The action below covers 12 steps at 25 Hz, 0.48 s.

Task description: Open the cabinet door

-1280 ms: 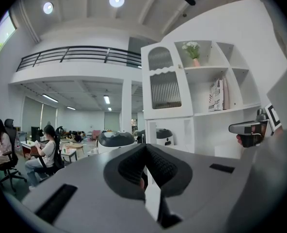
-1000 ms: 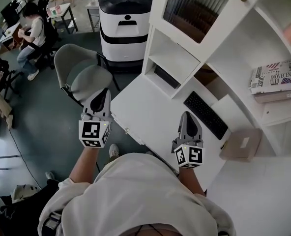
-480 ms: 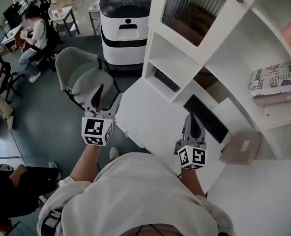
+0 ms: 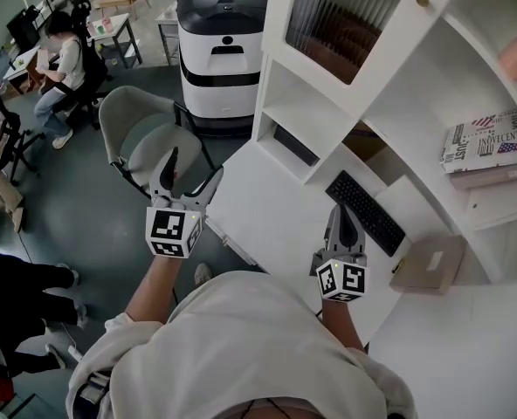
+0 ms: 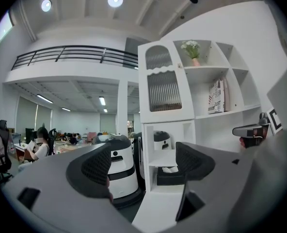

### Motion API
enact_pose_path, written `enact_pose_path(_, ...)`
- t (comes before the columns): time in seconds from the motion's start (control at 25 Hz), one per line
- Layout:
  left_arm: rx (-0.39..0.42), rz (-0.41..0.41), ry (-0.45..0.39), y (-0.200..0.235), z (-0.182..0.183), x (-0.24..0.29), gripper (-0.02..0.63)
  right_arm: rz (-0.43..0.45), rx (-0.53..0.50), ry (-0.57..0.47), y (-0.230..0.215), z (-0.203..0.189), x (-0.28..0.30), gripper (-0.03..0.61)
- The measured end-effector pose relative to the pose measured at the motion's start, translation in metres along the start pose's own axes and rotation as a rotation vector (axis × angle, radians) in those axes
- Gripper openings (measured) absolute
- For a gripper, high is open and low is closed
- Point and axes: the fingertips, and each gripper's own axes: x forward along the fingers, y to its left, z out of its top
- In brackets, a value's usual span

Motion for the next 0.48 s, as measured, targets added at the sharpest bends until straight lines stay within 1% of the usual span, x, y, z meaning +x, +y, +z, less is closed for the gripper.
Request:
enact_pose_path(0.24,-0.006,-0.004,0.005,0.000,0.002,-0.002,0.397,-0.012,0.002,-0.005,-0.002,0.001,-0.007,0.003)
enact_pose_path(0.48,-0.004,-0.026,0.002,-0.002,0.011,0.008,0.397,-0.035,0.005,-0.004,-0.007,0.002,-0.014,0.003)
